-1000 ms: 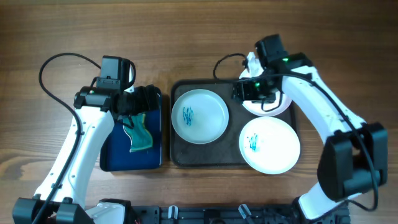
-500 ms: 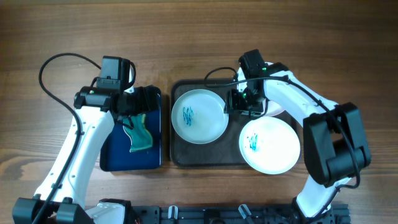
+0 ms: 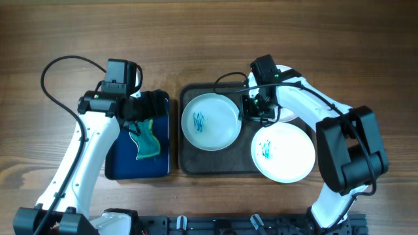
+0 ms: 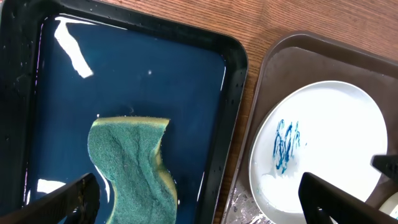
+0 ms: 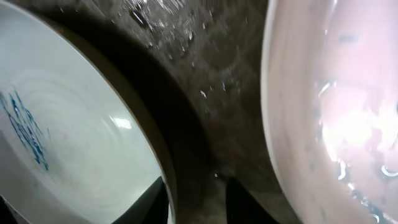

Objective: Clean dirty plates on tray and stack at the side
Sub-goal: 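Grip the rim of the white plate on the tray with the right gripper, then grasp the green-yellow sponge in the basin with the left gripper and lift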

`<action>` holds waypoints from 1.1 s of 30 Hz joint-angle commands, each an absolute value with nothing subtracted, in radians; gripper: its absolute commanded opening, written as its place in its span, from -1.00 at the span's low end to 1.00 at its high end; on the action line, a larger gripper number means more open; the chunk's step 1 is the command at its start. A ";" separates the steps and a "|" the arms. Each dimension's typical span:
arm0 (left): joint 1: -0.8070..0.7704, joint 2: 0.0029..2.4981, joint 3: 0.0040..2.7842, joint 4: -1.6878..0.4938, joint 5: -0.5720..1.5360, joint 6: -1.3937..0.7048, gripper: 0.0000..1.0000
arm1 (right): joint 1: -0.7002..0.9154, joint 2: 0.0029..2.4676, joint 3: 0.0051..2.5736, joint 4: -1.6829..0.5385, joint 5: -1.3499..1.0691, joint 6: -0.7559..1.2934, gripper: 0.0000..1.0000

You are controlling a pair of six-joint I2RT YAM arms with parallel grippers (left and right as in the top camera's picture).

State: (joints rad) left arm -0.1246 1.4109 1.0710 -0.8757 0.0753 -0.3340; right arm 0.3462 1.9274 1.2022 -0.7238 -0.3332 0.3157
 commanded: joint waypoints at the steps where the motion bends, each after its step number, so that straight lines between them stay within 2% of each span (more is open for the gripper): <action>1: -0.127 1.412 1.085 -0.877 0.066 -0.321 1.00 | 0.350 1.942 1.198 -0.714 -0.339 0.315 -0.60; 6: -0.127 1.412 1.085 -0.877 0.066 -0.321 1.00 | 0.350 1.943 1.198 -0.712 -0.342 0.315 -0.77; 8: -0.127 1.412 1.085 -0.877 0.065 -0.321 0.94 | 0.350 1.942 1.198 -0.712 -0.342 0.318 -0.91; 13: -0.127 1.412 1.085 -0.888 0.066 -0.321 0.38 | 0.350 1.943 1.198 -0.714 -0.342 0.318 -0.91; 14: -0.127 1.412 1.085 -0.892 0.066 -0.321 0.39 | 0.350 1.943 1.198 -0.715 -0.342 0.318 -0.91; 15: -0.127 1.412 1.085 -0.892 0.065 -0.321 0.51 | 0.350 1.942 1.198 -0.717 -0.342 0.318 -0.91; 16: -0.127 1.412 1.085 -0.890 0.065 -0.321 0.89 | 0.350 1.942 1.198 -0.717 -0.342 0.318 -0.91; 17: -0.127 1.412 1.085 -0.883 0.066 -0.321 1.00 | 0.350 1.943 1.198 -0.717 -0.342 0.318 -0.91; 20: -0.127 1.412 1.085 -0.880 0.070 -0.321 1.00 | 0.350 1.942 1.198 -0.715 -0.342 0.317 -0.91; 21: -0.127 1.414 1.083 -0.887 0.069 -0.321 0.95 | 0.350 1.942 1.198 -0.715 -0.342 0.316 -0.91; 22: -0.127 1.415 1.078 -0.897 0.065 -0.321 0.56 | 0.350 1.943 1.198 -0.716 -0.342 0.316 -0.91; 24: -0.127 1.421 1.055 -0.926 0.061 -0.321 0.23 | 0.350 1.943 1.198 -0.717 -0.342 0.315 -0.91; 25: -0.127 1.424 1.045 -0.939 0.061 -0.323 0.25 | 0.350 1.942 1.198 -0.717 -0.342 0.314 -0.91; 27: -0.127 1.433 1.013 -0.976 0.044 -0.330 0.56 | 0.350 1.943 1.198 -0.720 -0.342 0.314 -0.91; 28: -0.127 1.433 1.000 -0.986 0.038 -0.330 0.57 | 0.350 1.942 1.198 -0.721 -0.342 0.313 -0.91; 30: -0.127 1.434 0.962 -1.000 0.019 -0.342 0.40 | 0.350 1.942 1.198 -0.724 -0.342 0.313 -0.91; 33: -0.126 1.435 0.913 -1.003 -0.066 -0.480 0.32 | 0.350 1.943 1.198 -0.730 -0.342 0.305 -0.91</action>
